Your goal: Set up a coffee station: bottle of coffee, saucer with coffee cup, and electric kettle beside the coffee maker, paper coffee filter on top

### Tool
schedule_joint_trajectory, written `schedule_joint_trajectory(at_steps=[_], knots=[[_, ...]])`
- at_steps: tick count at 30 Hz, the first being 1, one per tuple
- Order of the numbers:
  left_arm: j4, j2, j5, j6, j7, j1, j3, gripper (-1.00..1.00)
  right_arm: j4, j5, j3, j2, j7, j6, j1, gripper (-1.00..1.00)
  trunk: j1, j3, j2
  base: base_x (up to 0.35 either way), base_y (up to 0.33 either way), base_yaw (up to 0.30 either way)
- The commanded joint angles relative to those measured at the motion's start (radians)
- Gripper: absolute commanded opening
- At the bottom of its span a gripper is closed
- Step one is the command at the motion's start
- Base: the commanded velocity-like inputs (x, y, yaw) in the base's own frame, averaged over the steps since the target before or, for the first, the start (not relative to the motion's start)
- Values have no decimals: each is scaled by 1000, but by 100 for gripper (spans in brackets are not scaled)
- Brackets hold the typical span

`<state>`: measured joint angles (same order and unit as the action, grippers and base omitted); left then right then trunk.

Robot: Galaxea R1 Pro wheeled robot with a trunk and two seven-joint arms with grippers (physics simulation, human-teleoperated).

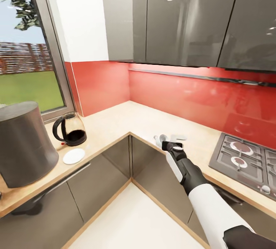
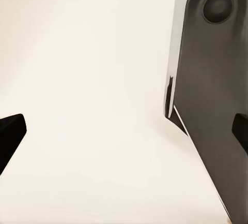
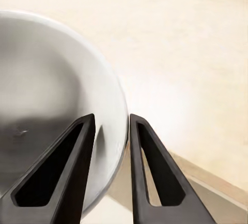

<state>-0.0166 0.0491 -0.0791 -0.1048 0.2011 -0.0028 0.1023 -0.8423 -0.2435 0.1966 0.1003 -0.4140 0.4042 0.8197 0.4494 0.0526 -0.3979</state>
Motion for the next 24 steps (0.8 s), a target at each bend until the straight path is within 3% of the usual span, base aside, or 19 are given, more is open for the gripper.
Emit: schedule_joint_trajectory(at_steps=[1,17,24], knots=[[0,0,-8,-3,2,0,8,100,-1,-10,3,-1,-6,2,1,-100,1,2,-2,0,0,279],[0,0,-8,-3,2,0,8,100,-1,-10,4,-1,-6,2,1,-100,1,2,-2,0,0,277],[0,0,-8,-3,2,0,8,100,-2,-10,3,-1,-6,2,1,-100,1,2,-2,0,0,74]])
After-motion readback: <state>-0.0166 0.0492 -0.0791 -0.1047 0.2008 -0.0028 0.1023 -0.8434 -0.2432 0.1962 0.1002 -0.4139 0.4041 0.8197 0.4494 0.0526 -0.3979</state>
